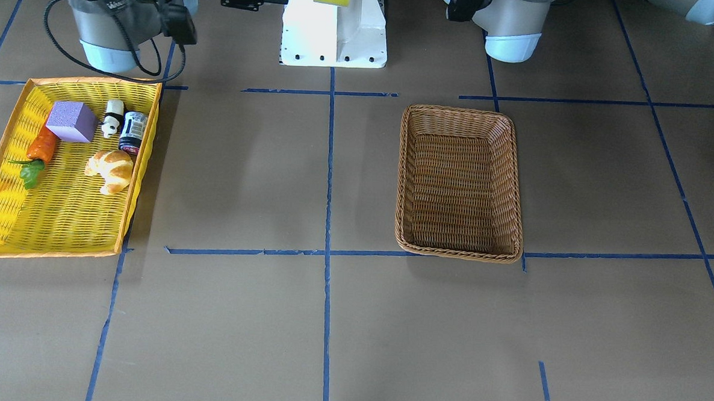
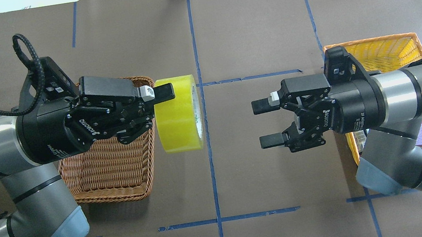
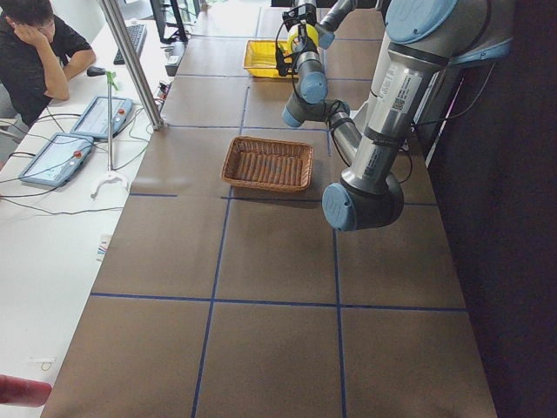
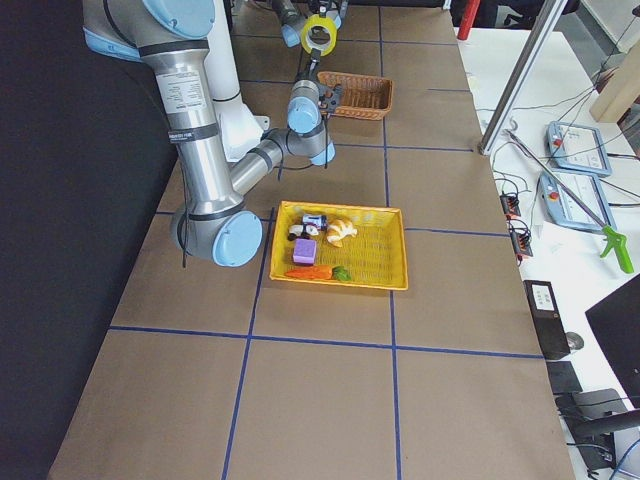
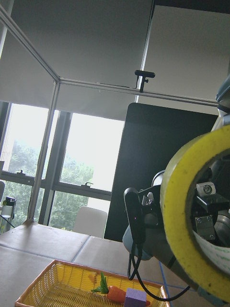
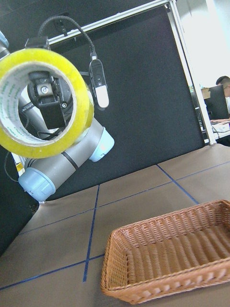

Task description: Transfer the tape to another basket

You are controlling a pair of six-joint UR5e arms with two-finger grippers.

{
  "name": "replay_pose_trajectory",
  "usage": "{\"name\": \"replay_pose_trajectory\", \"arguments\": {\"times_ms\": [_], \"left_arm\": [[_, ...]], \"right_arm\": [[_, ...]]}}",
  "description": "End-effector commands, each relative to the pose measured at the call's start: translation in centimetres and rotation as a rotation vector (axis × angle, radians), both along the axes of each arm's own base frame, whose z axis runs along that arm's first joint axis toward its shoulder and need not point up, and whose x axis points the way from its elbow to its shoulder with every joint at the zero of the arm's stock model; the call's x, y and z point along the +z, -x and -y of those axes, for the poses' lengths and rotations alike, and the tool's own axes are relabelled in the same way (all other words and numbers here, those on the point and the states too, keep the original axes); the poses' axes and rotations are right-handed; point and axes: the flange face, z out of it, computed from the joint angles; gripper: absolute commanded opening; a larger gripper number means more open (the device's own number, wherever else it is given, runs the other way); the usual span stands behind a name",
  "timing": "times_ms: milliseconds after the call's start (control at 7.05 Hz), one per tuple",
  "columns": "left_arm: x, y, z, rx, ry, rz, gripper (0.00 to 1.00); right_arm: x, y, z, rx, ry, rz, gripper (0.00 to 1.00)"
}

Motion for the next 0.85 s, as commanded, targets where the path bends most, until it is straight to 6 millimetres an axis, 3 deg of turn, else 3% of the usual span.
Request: {"name": "replay_pose_trajectory", "arguments": {"times_ms": [0,142,426,709], "left_arm": [[3.6,0.2,1.8,-0.024,0.03,0.093,0.0],[5.8,-0.3,4.2,-0.027,0.002,0.22,0.0],[7.0,1.1,8.8,-0.026,0.001,0.544,0.0],[7.5,0.6,10.8,-0.028,0.037,0.786,0.0]], "right_arm": [[3.2,-2.6,2.5,0.077,0.051,-0.087,1.0],[5.5,-3.7,3.5,0.148,0.043,-0.178,1.0],[9.7,-5.7,5.8,0.264,0.054,-0.375,1.0],[11.8,-7.4,7.9,0.334,0.027,-0.528,1.0]]}}
